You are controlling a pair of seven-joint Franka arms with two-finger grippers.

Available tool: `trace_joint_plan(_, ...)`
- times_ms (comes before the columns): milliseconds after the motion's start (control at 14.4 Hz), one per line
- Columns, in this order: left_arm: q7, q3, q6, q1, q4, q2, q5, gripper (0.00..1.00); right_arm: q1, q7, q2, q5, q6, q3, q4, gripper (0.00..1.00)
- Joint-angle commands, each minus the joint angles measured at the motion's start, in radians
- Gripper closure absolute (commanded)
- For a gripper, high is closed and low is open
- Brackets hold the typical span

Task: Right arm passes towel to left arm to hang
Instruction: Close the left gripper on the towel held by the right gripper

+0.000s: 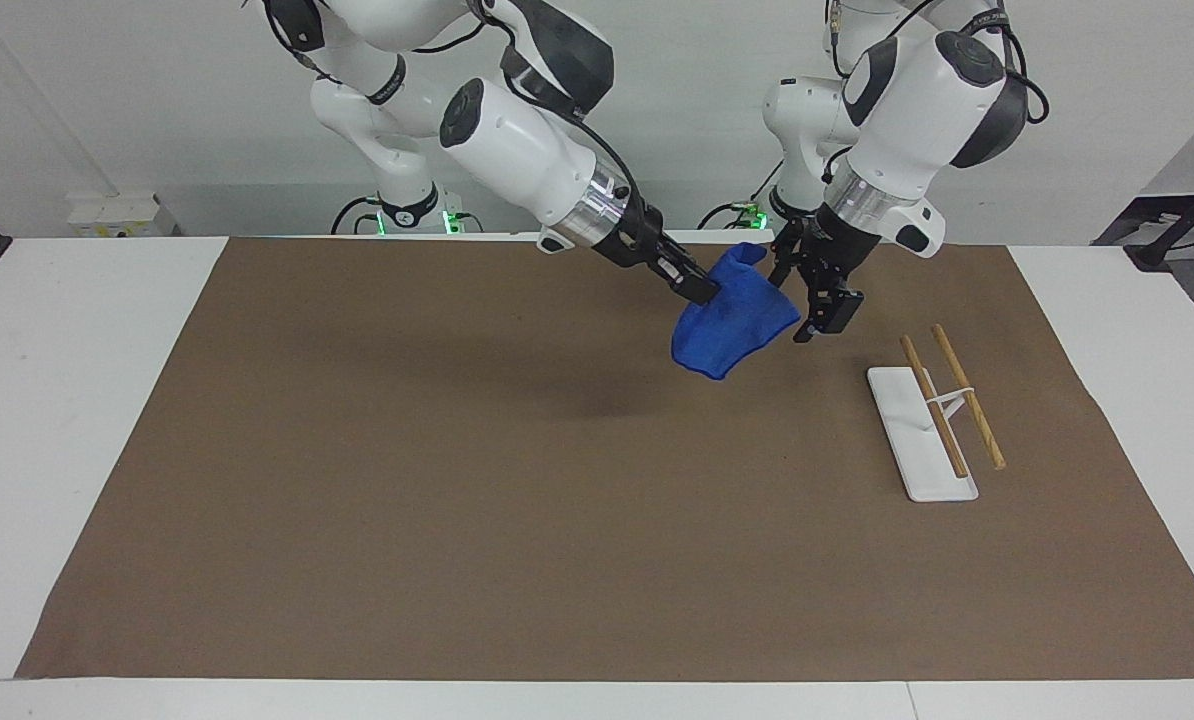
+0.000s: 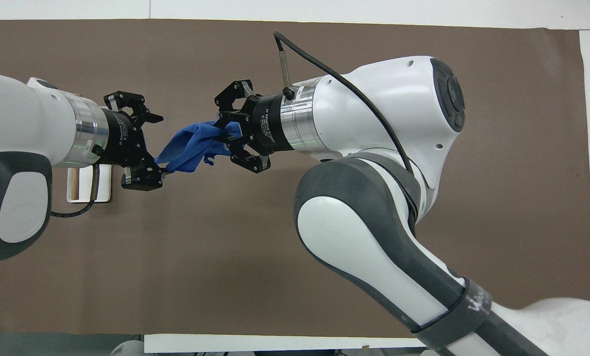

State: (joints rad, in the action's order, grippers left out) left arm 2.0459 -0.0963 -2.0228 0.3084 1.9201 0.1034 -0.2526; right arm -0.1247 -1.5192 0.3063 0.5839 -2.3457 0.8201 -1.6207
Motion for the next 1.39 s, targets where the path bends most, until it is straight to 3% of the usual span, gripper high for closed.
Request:
trace_joint_plan(0,0.037,0.007,-0.065,0.012,0.028,0.001,-0.011,0.00,-0.009,0.001,0.017,0.010,-0.001,0.017,0.018,1.00)
trace_joint_plan(209,0.039,0.006,-0.092,0.034,0.031,0.001,-0.023,0.06,-0.010,0.004,0.016,0.008,0.002,0.017,0.018,1.00)
trace_joint_plan(348,0.039,0.007,-0.117,0.034,0.033,-0.001,-0.033,0.20,-0.010,0.004,0.016,0.008,0.005,0.017,0.018,1.00)
trace_joint_plan(834,0.025,0.007,-0.139,0.032,0.057,0.005,-0.034,0.95,-0.010,0.007,0.014,0.007,0.009,0.017,0.018,1.00)
trace_joint_plan(904,0.023,0.007,-0.140,0.032,0.057,0.005,-0.034,0.99,-0.012,0.007,0.013,0.005,0.011,0.017,0.016,1.00)
trace_joint_plan(1321,0.020,0.007,-0.157,0.032,0.057,0.004,-0.034,1.00,-0.012,0.007,0.011,0.005,0.016,0.016,0.016,0.99)
